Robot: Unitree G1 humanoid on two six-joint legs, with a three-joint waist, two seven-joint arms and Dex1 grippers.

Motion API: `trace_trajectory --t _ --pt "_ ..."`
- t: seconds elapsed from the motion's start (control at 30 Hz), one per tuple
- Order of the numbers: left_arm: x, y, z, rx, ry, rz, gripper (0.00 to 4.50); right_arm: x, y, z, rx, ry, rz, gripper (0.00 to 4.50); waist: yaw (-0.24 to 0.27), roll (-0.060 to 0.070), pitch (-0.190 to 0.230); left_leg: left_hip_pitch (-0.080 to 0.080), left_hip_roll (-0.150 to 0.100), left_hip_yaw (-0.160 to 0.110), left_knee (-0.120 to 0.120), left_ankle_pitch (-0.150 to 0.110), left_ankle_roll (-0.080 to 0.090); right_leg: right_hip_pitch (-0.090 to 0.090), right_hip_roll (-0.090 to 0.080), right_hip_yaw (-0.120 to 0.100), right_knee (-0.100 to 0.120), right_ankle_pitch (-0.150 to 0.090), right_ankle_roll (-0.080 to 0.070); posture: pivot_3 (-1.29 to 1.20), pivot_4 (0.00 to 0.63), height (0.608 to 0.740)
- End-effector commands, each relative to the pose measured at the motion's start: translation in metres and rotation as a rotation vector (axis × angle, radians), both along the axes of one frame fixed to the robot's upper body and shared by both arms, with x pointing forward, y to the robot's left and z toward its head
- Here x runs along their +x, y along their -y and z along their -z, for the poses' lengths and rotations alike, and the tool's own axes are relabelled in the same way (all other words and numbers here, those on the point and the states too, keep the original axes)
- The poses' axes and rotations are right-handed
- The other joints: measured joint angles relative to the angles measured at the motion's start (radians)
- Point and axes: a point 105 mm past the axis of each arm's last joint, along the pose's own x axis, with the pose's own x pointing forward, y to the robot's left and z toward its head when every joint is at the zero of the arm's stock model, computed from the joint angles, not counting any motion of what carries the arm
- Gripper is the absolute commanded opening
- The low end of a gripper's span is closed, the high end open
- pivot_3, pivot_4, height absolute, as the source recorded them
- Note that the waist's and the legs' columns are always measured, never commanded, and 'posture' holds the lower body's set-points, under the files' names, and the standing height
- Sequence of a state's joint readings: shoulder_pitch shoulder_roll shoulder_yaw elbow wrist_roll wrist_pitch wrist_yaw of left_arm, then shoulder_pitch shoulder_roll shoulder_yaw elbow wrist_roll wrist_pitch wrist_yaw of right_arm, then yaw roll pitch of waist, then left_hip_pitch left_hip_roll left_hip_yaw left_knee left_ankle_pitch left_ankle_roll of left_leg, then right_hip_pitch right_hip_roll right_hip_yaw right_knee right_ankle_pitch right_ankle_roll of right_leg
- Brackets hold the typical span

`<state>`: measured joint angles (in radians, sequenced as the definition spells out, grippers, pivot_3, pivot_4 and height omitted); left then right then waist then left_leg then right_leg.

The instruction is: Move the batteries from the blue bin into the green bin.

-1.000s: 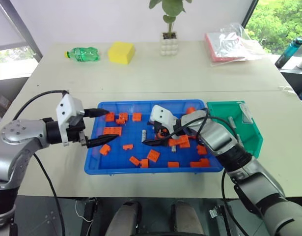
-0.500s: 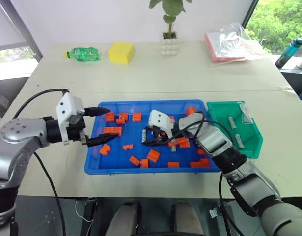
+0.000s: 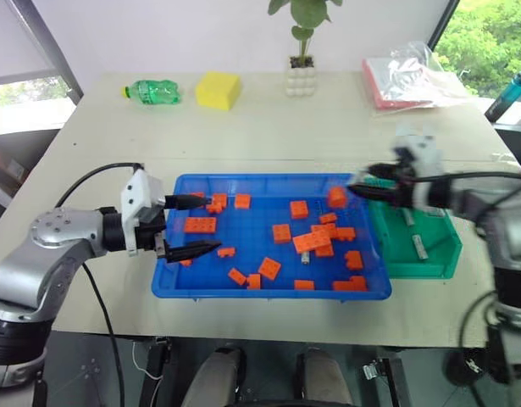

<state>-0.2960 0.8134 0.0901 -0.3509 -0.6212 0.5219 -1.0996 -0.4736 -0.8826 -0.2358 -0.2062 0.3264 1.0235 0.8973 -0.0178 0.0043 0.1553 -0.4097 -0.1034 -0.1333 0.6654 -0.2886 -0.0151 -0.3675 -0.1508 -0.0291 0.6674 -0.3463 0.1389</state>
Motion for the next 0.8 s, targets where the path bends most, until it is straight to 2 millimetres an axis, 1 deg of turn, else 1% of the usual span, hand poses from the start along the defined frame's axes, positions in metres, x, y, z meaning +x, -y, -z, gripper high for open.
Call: trace_trajectory --t 0.03,0.13,0.2,0.23,0.27,0.3,0.37,0.47,0.57,0.6,0.63,0.67,0.73,0.8 --pt "0.002 0.01 -0.007 -0.017 0.038 0.054 4.5 -0.016 0.022 -0.015 -0.021 0.051 0.075 2.25 -0.002 0.0 0.0 0.0 0.001 0.001 0.0 0.0 0.0 0.0 0.0 0.0 0.0 0.0 0.0 0.0 0.15 0.726" --pt "0.005 0.019 -0.006 -0.026 0.041 0.094 4.5 -0.027 0.031 0.0 -0.041 0.007 0.113 2.25 -0.003 0.0 0.0 0.001 0.003 0.004 0.0 0.0 0.0 0.001 0.001 0.0 0.0 0.0 0.0 0.0 0.15 0.726" --pt "0.005 0.024 -0.006 -0.028 0.046 0.12 4.5 -0.031 0.033 0.008 -0.057 -0.012 0.123 3.34 -0.003 0.0 0.0 0.001 0.003 0.005 0.0 0.0 0.0 0.001 0.001 0.0 0.0 0.0 0.0 0.0 0.15 0.726" --pt "0.006 0.026 -0.007 -0.029 0.049 0.13 4.5 -0.03 0.032 0.008 -0.081 -0.002 0.12 3.71 -0.003 0.0 0.0 0.001 0.003 0.005 0.0 0.0 0.0 0.001 0.001 0.0 0.0 0.0 0.0 0.0 0.15 0.726" --pt "0.007 0.028 -0.007 -0.03 0.05 0.137 4.5 -0.029 0.031 0.007 -0.101 0.009 0.11 4.32 -0.002 0.0 0.0 0.001 0.003 0.005 0.0 0.0 0.001 0.002 0.001 0.0 0.0 0.0 0.0 0.0 0.15 0.726" --pt "0.007 0.029 -0.008 -0.03 0.052 0.144 4.5 -0.027 0.027 0.002 -0.114 0.033 0.085 4.44 -0.002 0.0 0.0 0.001 0.003 0.005 0.001 0.0 0.001 0.002 0.001 0.0 0.0 0.0 0.0 0.0 0.15 0.726" --pt "0.008 0.031 -0.008 -0.031 0.054 0.154 4.5 -0.023 0.015 -0.012 -0.12 0.083 0.009 4.44 -0.003 0.0 0.0 0.001 0.003 0.005 0.001 0.0 0.001 0.002 0.001 0.0 -0.001 0.0 0.0 0.0 0.15 0.726" --pt "0.01 0.032 -0.009 -0.028 0.058 0.165 4.5 -0.016 -0.014 -0.035 -0.131 0.165 -0.19 4.44 -0.006 0.0 0.0 0.001 0.003 0.005 0.001 0.0 0.001 0.002 0.001 0.0 -0.001 0.0 0.0 0.0 0.15 0.726" --pt "0.012 0.034 -0.008 -0.024 0.062 0.172 4.5 -0.009 -0.052 -0.048 -0.114 0.186 -0.402 4.44 -0.01 0.0 0.0 0.001 0.004 0.004 0.0 0.0 0.001 0.002 0.002 -0.001 -0.002 0.0 0.0 0.0 0.15 0.726" --pt "0.012 0.033 -0.008 -0.019 0.065 0.173 4.5 -0.008 -0.072 -0.046 -0.112 0.172 -0.507 4.44 -0.013 -0.001 0.0 0.001 0.004 0.004 0.001 0.0 0.001 0.002 0.002 -0.001 -0.002 0.0 0.0 0.0 0.15 0.726" --pt "0.012 0.033 -0.007 -0.013 0.068 0.175 4.5 -0.009 -0.088 -0.042 -0.118 0.155 -0.596 4.44 -0.018 -0.001 0.0 0.001 0.004 0.004 0.001 0.0 0.001 0.002 0.002 -0.001 -0.002 0.0 0.0 0.0 0.15 0.726" --pt "0.013 0.033 -0.006 -0.01 0.071 0.176 4.5 -0.009 -0.098 -0.04 -0.125 0.142 -0.654 4.44 -0.021 -0.001 0.0 0.001 0.004 0.004 0.001 0.0 0.001 0.002 0.002 -0.001 -0.003 0.0 0.0 0.0 0.15 0.726" --pt "0.012 0.033 -0.005 -0.007 0.072 0.179 4.5 -0.011 -0.112 -0.029 -0.164 0.11 -0.776 4.44 -0.021 -0.001 0.001 0.001 0.004 0.002 0.0 0.0 0.001 0.003 0.002 -0.002 -0.002 0.0 0.0 0.0 0.15 0.726" --pt "0.008 0.034 -0.004 -0.005 0.073 0.184 4.5 -0.01 -0.117 -0.008 -0.253 0.075 -0.878 4.44 -0.02 -0.001 0.001 0.0 0.002 0.0 0.001 0.0 0.001 0.003 0.002 -0.002 -0.002 0.0 0.0 0.0 0.15 0.726"
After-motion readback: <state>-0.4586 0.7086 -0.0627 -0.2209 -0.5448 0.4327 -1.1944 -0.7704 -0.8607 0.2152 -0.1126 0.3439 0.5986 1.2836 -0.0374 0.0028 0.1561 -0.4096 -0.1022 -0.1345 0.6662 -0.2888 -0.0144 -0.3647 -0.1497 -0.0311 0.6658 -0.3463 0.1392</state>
